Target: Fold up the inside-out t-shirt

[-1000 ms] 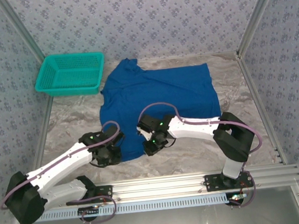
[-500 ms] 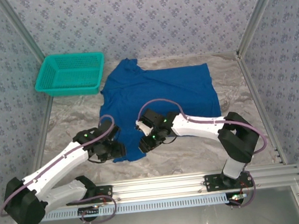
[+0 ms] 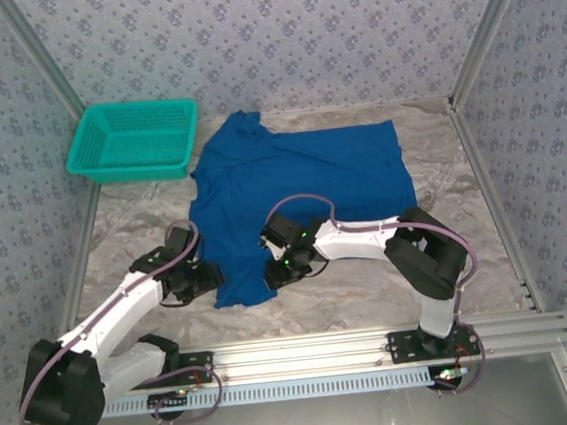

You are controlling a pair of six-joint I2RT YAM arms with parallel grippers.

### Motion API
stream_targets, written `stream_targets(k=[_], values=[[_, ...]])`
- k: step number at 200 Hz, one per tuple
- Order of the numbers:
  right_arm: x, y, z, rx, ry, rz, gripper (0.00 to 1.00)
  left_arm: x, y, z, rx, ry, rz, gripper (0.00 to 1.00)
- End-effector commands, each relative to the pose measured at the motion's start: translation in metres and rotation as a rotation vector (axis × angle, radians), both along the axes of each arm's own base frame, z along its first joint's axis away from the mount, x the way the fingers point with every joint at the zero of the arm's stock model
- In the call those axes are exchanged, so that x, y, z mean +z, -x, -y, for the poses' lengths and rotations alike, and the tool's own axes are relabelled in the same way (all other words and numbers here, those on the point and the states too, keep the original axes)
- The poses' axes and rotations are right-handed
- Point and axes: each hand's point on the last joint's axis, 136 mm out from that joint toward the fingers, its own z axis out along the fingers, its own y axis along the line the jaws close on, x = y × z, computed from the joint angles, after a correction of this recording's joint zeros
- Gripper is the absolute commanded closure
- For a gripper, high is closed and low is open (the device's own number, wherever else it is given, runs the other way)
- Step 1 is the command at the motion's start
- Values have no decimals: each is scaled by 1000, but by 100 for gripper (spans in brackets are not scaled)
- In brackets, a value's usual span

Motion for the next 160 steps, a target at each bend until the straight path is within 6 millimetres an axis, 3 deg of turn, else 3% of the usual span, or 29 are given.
stream_targets(k=[1, 49, 89, 122, 140, 160], values=[[-17, 7, 10, -16, 57, -34, 80, -10, -13, 8, -33, 29, 30, 44], [-15, 2, 38, -23, 145, -2, 100, -24, -30, 23, -86, 53, 29, 53], [-10, -4, 50, -31, 154, 6, 100, -45, -29, 24, -114, 40, -7, 73], [-13, 1, 48, -8, 162, -14, 100, -46, -31, 24, -133, 24, -12, 90], [-11, 4, 48, 23, 169, -7, 100, -43, -31, 19, -138, -7, -13, 92], [3, 1, 49, 66, 186, 57, 91, -38, -30, 19, -147, -10, -15, 87]])
